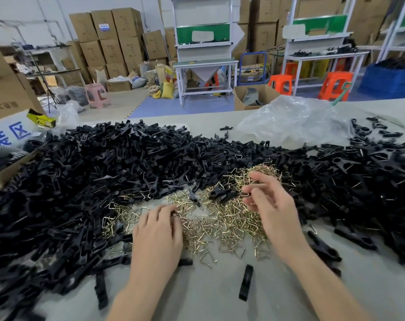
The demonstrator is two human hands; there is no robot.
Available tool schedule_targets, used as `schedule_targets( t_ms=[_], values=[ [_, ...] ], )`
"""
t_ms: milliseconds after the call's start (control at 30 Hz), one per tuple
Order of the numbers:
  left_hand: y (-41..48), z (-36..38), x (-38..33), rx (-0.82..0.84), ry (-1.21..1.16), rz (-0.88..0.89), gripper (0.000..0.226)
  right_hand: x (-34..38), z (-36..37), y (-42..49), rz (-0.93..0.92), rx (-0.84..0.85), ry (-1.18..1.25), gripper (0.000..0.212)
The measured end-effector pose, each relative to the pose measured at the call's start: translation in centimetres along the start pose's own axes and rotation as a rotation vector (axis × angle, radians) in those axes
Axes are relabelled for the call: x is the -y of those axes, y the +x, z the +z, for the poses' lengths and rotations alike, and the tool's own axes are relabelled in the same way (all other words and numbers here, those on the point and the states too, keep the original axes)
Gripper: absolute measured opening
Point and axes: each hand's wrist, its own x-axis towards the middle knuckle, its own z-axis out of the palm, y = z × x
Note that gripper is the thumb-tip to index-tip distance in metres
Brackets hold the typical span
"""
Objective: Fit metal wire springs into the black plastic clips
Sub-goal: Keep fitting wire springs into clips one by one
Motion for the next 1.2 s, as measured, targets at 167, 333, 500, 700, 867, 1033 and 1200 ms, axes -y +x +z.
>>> schedule_targets(
  t_ms=[167,333,500,700,867,1033,1200],
  values=[
    [2.0,0.7,1.3,0.016,0.113,-0.086,0.041,-2.1,0.7,-1.2,-0.165,0.181,-0.415,0.045],
    [5.6,2.0,1.9,0.155,0.184,-0.076,0.058,-2.4,0.6,-1.1,-0.137,0.167,-0.433,0.039],
    [8.8,2.9,2.3,0.2,0.196,-0.061,0.06,-2.2,0.7,-1.2,-0.155,0.18,-0.497,0.037],
    [9.4,3.4,2.1,0.123,0.207,0.009,0.039,-2.1,0.6,-1.3,-0.15,0.186,-0.504,0.035],
    [9.0,3.7,2.8,0.078,0.074,0.028,0.03,-2.3,0.5,-1.3,-0.161,0.187,-0.497,0.034],
    [8.9,3.0,2.9,0.199,0.162,0.032,0.039,-2.3,0.5,-1.2,-0.163,0.19,-0.48,0.033],
    [7.5,0.2,2.6,0.171,0.07,0.08,0.035,-2.0,0.5,-1.3,-0.181,0.199,-0.477,0.034]
  ],
)
